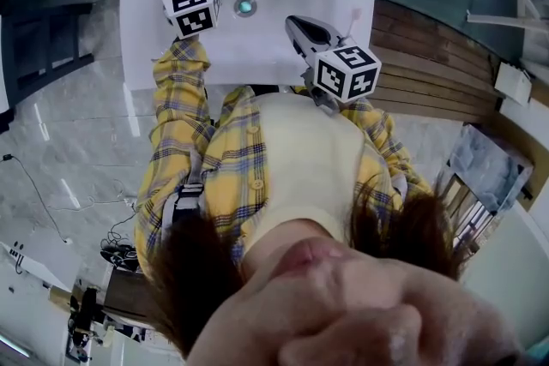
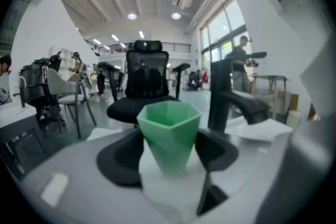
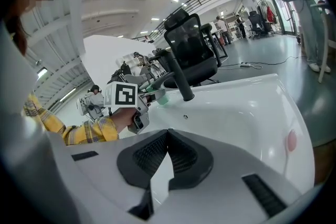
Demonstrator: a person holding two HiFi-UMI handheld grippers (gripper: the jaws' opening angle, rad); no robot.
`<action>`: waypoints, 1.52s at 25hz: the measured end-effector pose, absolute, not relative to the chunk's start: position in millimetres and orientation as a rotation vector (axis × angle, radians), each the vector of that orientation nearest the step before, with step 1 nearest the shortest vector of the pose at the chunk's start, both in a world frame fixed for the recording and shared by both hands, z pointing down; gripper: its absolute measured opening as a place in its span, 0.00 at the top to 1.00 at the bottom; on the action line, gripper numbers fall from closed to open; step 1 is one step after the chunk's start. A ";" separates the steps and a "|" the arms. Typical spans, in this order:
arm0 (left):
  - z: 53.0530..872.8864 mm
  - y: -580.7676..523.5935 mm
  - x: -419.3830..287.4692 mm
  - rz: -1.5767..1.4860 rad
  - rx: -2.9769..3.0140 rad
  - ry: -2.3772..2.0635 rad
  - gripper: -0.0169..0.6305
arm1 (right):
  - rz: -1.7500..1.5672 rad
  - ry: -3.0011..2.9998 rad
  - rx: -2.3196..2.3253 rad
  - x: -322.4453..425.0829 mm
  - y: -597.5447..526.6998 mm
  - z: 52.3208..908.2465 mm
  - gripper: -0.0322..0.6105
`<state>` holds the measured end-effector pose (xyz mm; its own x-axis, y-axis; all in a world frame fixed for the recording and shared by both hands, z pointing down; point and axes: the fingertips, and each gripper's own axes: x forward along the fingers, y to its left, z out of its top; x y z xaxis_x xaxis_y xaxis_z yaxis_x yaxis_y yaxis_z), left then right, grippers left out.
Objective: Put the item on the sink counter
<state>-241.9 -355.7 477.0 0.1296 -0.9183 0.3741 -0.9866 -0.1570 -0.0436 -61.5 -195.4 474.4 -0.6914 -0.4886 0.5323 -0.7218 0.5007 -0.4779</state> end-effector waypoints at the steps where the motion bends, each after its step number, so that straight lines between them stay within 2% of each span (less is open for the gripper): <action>1: 478.9 -357.0 -242.4 0.471 2.187 -1.887 0.50 | 1.001 -2.419 1.017 -60.5 -195.0 475.1 0.93; 38: 487.0 -364.5 -237.6 0.510 2.186 -1.913 0.48 | 0.997 -2.445 1.036 -46.3 -175.4 470.4 0.93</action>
<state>-237.6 -364.5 487.0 0.1072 -0.9195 0.3782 -0.9857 -0.1479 -0.0802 -46.3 -175.4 470.4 -0.6933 -0.5094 0.5098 -0.7206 0.4983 -0.4821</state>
